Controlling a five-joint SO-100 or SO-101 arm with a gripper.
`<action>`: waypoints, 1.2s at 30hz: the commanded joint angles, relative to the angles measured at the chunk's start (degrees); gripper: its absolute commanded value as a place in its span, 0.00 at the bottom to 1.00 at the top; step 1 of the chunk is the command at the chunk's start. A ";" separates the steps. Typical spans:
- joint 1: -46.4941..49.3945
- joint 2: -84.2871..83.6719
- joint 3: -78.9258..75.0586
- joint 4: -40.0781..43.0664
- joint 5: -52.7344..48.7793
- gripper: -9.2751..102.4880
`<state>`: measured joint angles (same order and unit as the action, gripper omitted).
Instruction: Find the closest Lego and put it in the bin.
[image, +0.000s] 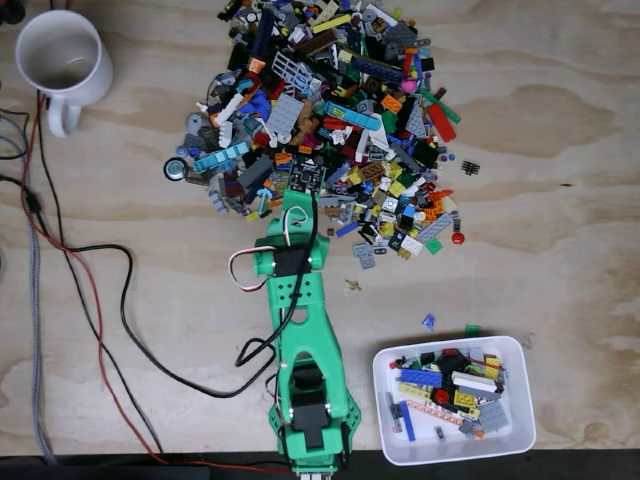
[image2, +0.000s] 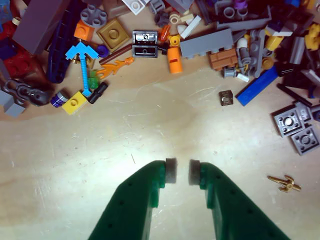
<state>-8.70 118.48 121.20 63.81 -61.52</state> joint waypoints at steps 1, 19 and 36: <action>-1.14 1.14 -3.60 0.18 6.94 0.11; 2.55 -13.10 -6.33 -11.16 33.22 0.20; 9.93 -30.67 -14.94 -22.24 48.60 0.21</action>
<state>0.88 87.63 110.48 43.15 -13.89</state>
